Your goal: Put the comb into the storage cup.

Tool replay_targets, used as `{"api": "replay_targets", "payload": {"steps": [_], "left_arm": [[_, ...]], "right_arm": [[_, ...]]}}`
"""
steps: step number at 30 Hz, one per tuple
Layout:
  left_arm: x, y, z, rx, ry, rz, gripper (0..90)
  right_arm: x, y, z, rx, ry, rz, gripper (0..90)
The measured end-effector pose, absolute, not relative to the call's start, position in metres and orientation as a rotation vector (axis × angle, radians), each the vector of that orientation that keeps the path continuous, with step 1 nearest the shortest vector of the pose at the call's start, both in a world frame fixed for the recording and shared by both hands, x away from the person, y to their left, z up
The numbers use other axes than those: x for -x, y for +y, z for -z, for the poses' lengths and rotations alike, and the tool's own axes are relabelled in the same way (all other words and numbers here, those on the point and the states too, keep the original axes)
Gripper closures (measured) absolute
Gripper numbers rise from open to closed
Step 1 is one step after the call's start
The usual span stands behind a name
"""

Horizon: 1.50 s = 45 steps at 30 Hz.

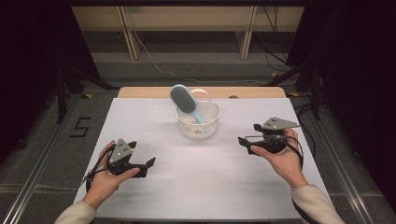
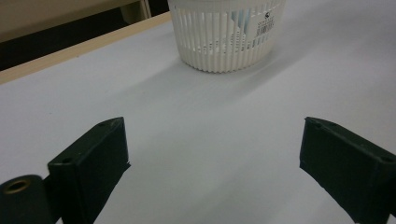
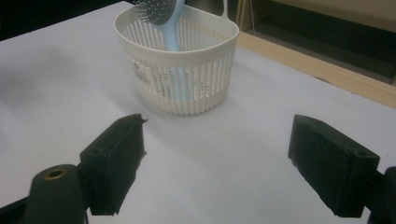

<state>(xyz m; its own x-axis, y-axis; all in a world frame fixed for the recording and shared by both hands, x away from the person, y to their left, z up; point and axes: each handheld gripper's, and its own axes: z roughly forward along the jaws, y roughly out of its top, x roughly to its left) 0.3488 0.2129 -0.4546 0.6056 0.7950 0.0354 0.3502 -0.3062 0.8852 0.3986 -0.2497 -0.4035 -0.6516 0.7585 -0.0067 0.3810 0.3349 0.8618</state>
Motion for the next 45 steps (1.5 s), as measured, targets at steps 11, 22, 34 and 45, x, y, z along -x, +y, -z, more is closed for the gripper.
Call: {"api": "replay_targets", "payload": {"steps": [11, 22, 34, 45], "left_arm": [[-0.349, 0.213, 0.455, -1.899, 0.916, -0.599, 7.2], [-0.348, 0.214, 0.454, -1.896, 0.918, -0.600, 7.1], [-0.348, 0.214, 0.454, -1.895, 0.911, -0.600, 7.0], [-0.348, 0.214, 0.454, -1.893, 0.911, -0.596, 7.0]], "right_arm": [[-0.379, -0.266, 0.407, -0.985, 2.201, -1.255, 19.1], [-0.364, -0.277, 0.414, -0.983, 2.212, -1.236, 19.3], [-0.349, -0.288, 0.421, -0.974, 2.188, -1.264, 20.4], [-0.340, -0.294, 0.426, -0.960, 2.179, -1.269, 20.6]]}}
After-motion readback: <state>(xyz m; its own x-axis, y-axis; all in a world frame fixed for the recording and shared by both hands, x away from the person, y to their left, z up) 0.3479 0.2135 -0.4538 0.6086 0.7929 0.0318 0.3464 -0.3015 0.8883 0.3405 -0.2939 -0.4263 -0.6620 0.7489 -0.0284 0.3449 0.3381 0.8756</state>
